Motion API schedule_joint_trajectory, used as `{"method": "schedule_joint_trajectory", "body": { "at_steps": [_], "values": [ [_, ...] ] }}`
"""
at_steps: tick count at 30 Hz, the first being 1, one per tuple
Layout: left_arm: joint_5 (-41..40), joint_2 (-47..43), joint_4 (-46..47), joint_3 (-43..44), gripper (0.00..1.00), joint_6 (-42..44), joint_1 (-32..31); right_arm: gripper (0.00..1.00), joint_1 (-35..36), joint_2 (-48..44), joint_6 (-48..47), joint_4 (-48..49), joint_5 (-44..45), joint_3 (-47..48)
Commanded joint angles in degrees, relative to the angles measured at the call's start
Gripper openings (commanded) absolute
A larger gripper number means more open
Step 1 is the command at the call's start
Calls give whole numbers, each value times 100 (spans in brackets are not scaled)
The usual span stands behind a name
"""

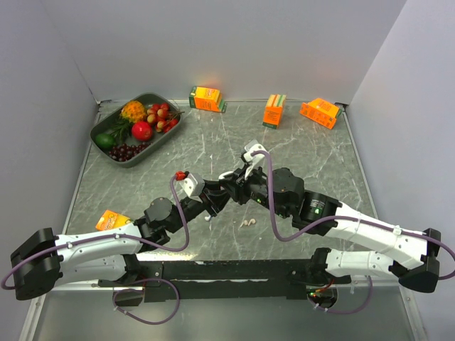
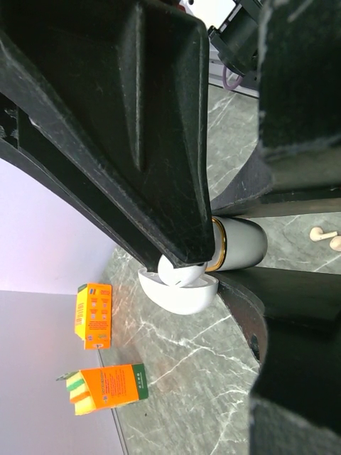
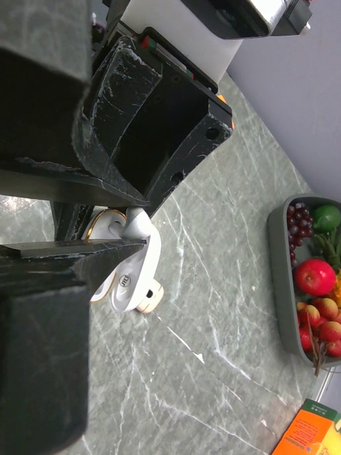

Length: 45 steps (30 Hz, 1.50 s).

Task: Insert the wireless bluetooth earbuds into the charging case
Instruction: Place the earbud in the charging case.

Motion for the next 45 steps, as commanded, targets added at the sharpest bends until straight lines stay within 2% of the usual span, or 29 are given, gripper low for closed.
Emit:
{"method": "schedule_joint_trajectory", "body": {
  "at_steps": [1,8,11,15,18,32,45],
  "values": [
    [72,-98,323,212,1,-69,-28,0,31,45,-68,79,105,-73],
    [72,-107,349,195,1,-25,-36,0,31,88,-130,-87,88,5],
    [54,-106,349,177,1,-7,-28,12,31,106,-112,-158,79,58],
    [37,-124,367,151,1,1,-36,34,31,89,-94,-184,123,128],
    [19,-124,341,133,1,10,-28,39,31,54,-85,-210,158,225],
    [2,-133,376,72,1,-7,-36,49,22,-61,-33,-290,307,541],
    [-25,-124,481,-25,1,63,-28,50,31,-280,20,-272,334,586]
  ]
}}
